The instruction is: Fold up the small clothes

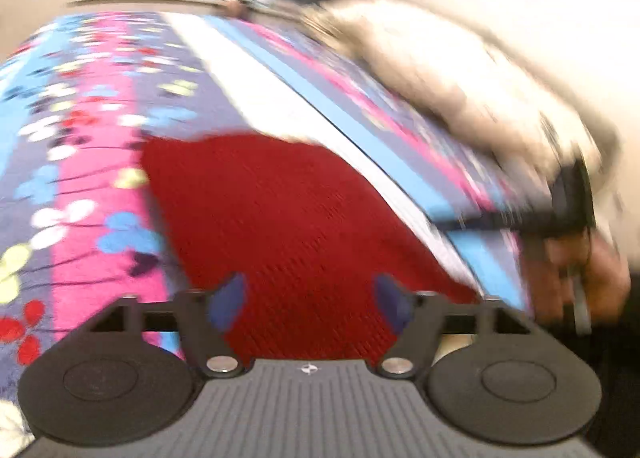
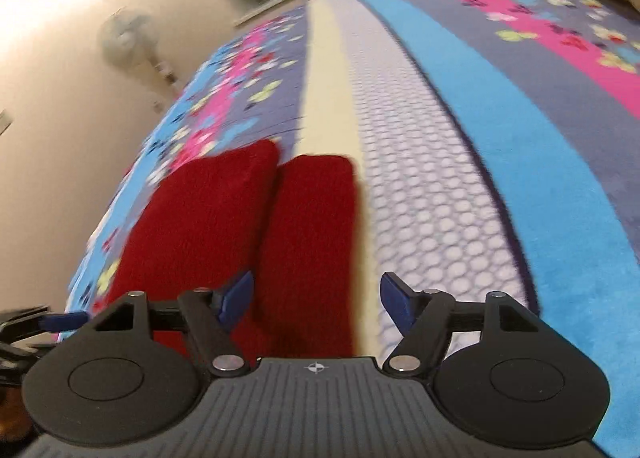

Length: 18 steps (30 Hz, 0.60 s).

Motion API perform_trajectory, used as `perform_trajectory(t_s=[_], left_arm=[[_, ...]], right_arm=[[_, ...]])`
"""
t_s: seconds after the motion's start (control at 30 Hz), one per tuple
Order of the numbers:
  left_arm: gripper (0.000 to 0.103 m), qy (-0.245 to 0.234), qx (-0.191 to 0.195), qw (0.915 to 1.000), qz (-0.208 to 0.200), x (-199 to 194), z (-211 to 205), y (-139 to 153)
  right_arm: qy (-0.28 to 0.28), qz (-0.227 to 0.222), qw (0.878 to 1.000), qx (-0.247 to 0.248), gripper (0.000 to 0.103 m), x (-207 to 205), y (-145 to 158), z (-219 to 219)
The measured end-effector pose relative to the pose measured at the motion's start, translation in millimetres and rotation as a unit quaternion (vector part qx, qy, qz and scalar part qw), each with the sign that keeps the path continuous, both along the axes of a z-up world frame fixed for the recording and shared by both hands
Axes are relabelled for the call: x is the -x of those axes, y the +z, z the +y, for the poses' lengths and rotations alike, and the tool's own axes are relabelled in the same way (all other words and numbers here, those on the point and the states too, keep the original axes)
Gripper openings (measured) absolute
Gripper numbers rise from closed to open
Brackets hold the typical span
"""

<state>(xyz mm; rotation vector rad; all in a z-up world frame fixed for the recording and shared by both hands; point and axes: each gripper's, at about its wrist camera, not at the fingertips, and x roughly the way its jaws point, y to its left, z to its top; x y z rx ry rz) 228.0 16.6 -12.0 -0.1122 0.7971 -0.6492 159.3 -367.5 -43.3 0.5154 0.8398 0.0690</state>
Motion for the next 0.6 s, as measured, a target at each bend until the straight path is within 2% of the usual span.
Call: perform_trajectory(t_s=[0.13,0.2,0.23,0.3,0.33,0.37,0.47,0.5,0.57,0.6], left_arm=[[0.092,0.097,0.034,0.9942,0.032,-27.9,15.8,-17.2],[0.092,0.122,0.057,0.9883,0.072,-43.8,22.7,-30.5],[0.092,0.128,0.069,0.9844,0.099,-52.1,24.9,-38.8],[0.092,0.125,0.086,0.9771,0.148,-66.9,26.1,-57.3],[0.097,0.122,0.097,0.9736,0.167,-71.5,27.1,-66.2],[0.103,0.124,0.109,0.9697,0.181,-76.1,29.4,-73.7],[0.103,0.111,0.152,0.9566,0.222,-93.7,32.2,-94.1],[0.103,0.11,0.163,0.953,0.23,-99.7,31.6,-99.2],[0.102,0.106,0.18,0.9503,0.231,-107.6,26.4,-108.4],[0.102,0.106,0.181,0.9521,0.222,-111.2,23.8,-110.5]], right_arm=[[-0.008,0.046,0.999,-0.026,0.076,-23.3,-28.5,-2.2],[-0.016,0.055,0.997,-0.048,0.085,-30.1,-39.7,-3.4],[-0.015,0.055,0.996,-0.063,0.089,-33.8,-42.1,-3.8],[0.002,0.05,0.995,-0.086,0.089,-40.5,-45.8,-1.8],[0.013,0.051,0.994,-0.098,0.089,-44.4,-49.3,1.2],[0.022,0.052,0.994,-0.099,0.089,-47.9,-52.3,5.0],[0.034,0.046,0.994,-0.094,0.09,-56.9,-55.8,11.0],[0.038,0.044,0.994,-0.096,0.088,-59.1,-55.9,11.9],[0.052,0.037,0.99,-0.127,0.056,-61.1,-56.2,12.5],[0.048,0.035,0.989,-0.133,0.055,-62.6,-54.8,12.8]])
